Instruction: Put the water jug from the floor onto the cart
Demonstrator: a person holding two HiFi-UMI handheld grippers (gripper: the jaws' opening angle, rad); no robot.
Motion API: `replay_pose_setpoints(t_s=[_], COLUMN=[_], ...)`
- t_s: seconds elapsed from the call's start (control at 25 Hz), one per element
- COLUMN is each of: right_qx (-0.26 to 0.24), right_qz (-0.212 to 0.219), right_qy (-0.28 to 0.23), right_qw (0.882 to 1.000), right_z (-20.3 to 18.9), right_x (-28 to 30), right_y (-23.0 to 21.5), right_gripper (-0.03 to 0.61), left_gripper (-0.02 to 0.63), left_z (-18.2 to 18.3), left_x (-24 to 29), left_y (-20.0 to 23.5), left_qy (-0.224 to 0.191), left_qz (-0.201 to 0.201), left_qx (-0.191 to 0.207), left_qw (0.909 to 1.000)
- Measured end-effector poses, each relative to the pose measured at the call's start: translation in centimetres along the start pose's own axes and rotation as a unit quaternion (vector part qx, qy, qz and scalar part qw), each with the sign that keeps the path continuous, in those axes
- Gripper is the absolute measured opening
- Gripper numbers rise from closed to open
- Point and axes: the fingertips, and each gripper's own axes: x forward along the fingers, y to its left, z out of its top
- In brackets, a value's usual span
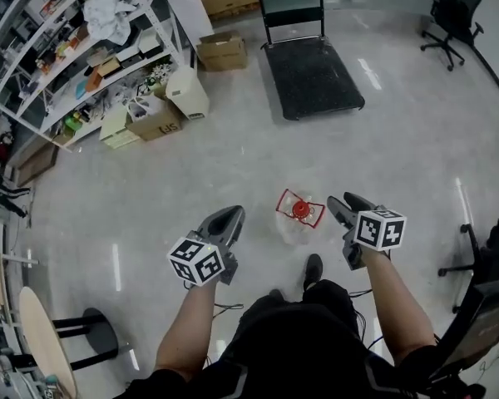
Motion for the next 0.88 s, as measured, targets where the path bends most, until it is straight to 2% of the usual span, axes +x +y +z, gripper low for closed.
replay_pose_setpoints(t_s=[0.12, 0.2, 0.36, 0.52, 0.6, 0.68, 0.76, 0.88], right_qx=[0.035, 0.069, 0.13, 0.179, 0.187, 0.219, 0.247, 0.258], right_qz=[-0.013, -0.022, -0.039, -0.073, -0.084, -0.093, -0.101, -0.11], right_qy=[0.054, 0.096, 0.158, 0.192, 0.208, 0.21, 0.207, 0.213], right_qw=[0.998, 0.993, 0.978, 0.962, 0.956, 0.948, 0.941, 0.936], right_z=[-2.3, -5.1, -11.4, -17.2, -19.9, -22.0, -23.4, -25.0], right_x=[3.7, 5.7, 9.6, 13.1, 14.7, 16.4, 17.9, 19.6], right_y=[-5.0, -7.8, -12.2, -16.6, -18.1, -19.6, -21.1, -22.6], right_gripper=[0.224, 0.224, 0.224, 0.224, 0.224, 0.224, 0.224, 0.222], left_gripper=[-0.006, -0.006, -0.006, -0.006, -0.005, -0.005, -0.006, -0.006], left_z=[-3.5, -6.7, -14.7, -22.2, -25.1, -27.5, -29.4, -31.4], left_x=[4.0, 5.9, 8.7, 11.2, 12.0, 12.4, 12.8, 13.0], left_y=[2.8, 4.0, 7.7, 11.1, 12.3, 13.2, 13.5, 13.1], left_qy=[0.044, 0.077, 0.144, 0.215, 0.236, 0.253, 0.269, 0.291], left_qz=[0.025, 0.031, 0.048, 0.057, 0.062, 0.069, 0.067, 0.052], left_qx=[-0.046, -0.071, -0.123, -0.164, -0.192, -0.215, -0.228, -0.229], left_qw=[0.9977, 0.9941, 0.9808, 0.9612, 0.9505, 0.9407, 0.9334, 0.9275])
